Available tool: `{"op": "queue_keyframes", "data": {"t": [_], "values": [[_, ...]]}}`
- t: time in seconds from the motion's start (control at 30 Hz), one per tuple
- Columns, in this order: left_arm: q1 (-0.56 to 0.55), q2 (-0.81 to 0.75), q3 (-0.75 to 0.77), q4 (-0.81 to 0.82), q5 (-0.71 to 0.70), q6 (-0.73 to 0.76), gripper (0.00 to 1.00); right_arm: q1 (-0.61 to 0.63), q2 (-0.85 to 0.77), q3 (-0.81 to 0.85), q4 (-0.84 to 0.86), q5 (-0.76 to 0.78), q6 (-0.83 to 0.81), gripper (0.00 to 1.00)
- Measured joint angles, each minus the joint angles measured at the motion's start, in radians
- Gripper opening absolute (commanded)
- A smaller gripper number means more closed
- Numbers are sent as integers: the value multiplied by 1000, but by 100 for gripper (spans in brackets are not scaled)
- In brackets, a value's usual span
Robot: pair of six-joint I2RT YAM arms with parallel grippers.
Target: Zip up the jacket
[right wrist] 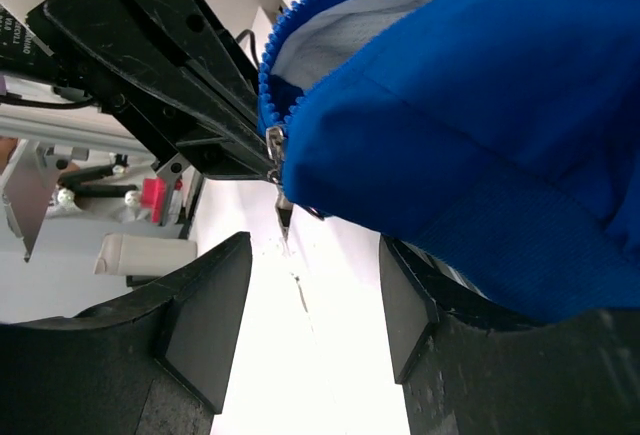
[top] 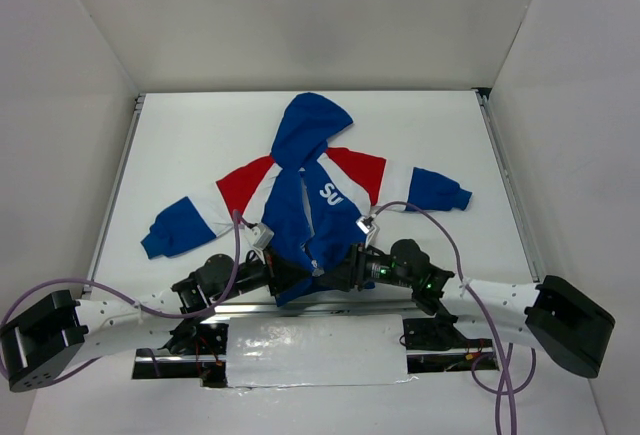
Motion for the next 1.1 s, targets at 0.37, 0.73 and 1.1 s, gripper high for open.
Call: {"op": "queue_keyframes", "data": {"t": [0.37, 0.73, 1.1], "values": [[3, 2, 0, 6, 4, -3, 0, 6, 53, 2, 89, 0, 20, 58], [4, 16, 0, 13, 16, -4, 0, 10, 110, 3, 166, -2, 36, 52], [5, 35, 0, 35, 20, -10, 0, 13, 111, 28, 179, -8, 37, 34]]}}
